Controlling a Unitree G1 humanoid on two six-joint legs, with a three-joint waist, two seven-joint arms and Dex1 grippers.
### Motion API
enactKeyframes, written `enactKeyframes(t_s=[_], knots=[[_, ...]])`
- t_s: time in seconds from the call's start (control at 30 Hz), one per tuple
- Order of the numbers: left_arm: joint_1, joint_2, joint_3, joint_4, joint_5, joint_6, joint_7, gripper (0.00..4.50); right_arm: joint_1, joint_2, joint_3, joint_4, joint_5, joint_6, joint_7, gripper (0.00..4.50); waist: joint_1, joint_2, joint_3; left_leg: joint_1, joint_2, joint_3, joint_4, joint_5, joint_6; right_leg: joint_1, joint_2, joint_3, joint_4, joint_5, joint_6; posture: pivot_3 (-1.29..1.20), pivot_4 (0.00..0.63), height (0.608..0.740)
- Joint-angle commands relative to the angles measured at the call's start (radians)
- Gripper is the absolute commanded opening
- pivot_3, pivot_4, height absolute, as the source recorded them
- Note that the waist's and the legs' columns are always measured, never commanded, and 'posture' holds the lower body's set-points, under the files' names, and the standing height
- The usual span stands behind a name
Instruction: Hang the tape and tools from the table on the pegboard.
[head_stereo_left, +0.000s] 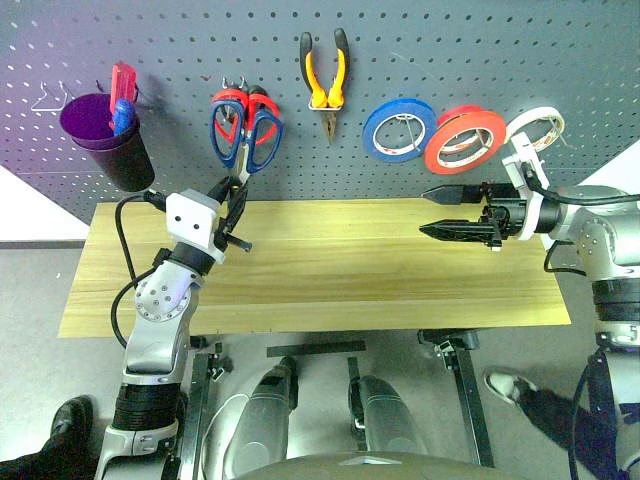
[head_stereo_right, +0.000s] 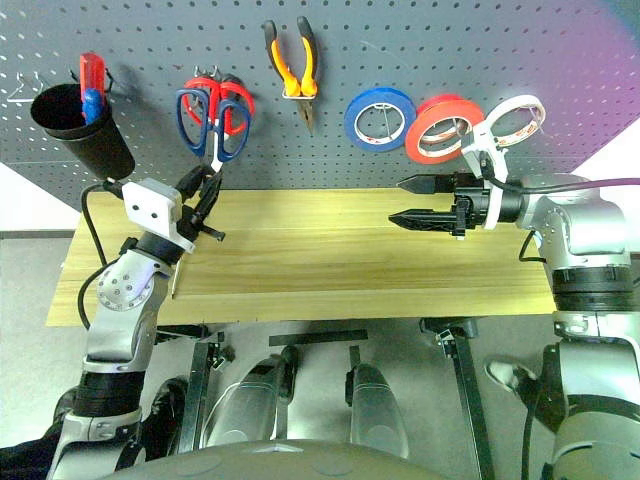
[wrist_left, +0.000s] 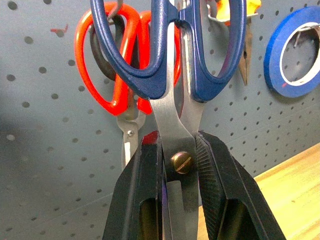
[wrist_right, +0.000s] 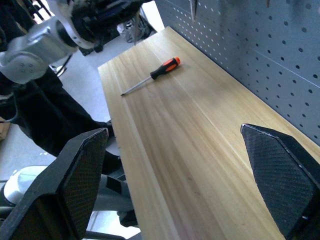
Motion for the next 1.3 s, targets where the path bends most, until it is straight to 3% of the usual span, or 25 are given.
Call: enactKeyframes(t_s=[0.03, 0.5, 1.03, 1.3], knots=[[-0.007, 0.0, -0.006, -0.003, 0.003, -0.044, -0.005, 0.63, -0.015, -0.039, -0.06, -0.053, 0.054, 0.035, 0.007, 4.5, 0.0, 0.0, 0.0, 0.0, 0.0, 0.0, 0.0, 0.0, 0.0, 0.0, 0.0, 0.0, 0.0, 0.0, 0.0, -0.04, 0.24, 0.74], [-0.031, -0.003, -0.007, 0.073, 0.017, -0.081, 0.003, 0.63, -0.034, -0.046, -0.087, -0.062, 0.11, 0.072, -0.006, 4.5, -0.001, 0.0, 0.0, 0.0, 0.0, 0.0, 0.001, 0.0, 0.0, 0.0, 0.0, 0.0, 0.0, 0.0, 0.0, -0.05, 0.242, 0.74], [-0.091, -0.006, -0.013, 0.2, 0.031, -0.139, 0.002, 0.63, 0.05, -0.199, -0.142, -0.086, 0.141, 0.108, 0.036, 4.5, -0.004, 0.0, 0.0, 0.0, 0.0, 0.0, 0.004, -0.003, 0.005, 0.002, 0.0, 0.0, 0.0, 0.0, 0.0, -0.09, 0.247, 0.74], [-0.116, -0.009, -0.014, 0.248, 0.043, -0.162, 0.009, 0.63, 0.064, -0.213, -0.15, -0.084, 0.146, 0.1, 0.033, 4.5, -0.005, 0.001, -0.001, 0.0, 0.0, 0.0, 0.009, -0.004, 0.008, 0.003, 0.0, 0.0, 0.002, 0.0, 0.0, -0.1, 0.24, 0.74]])
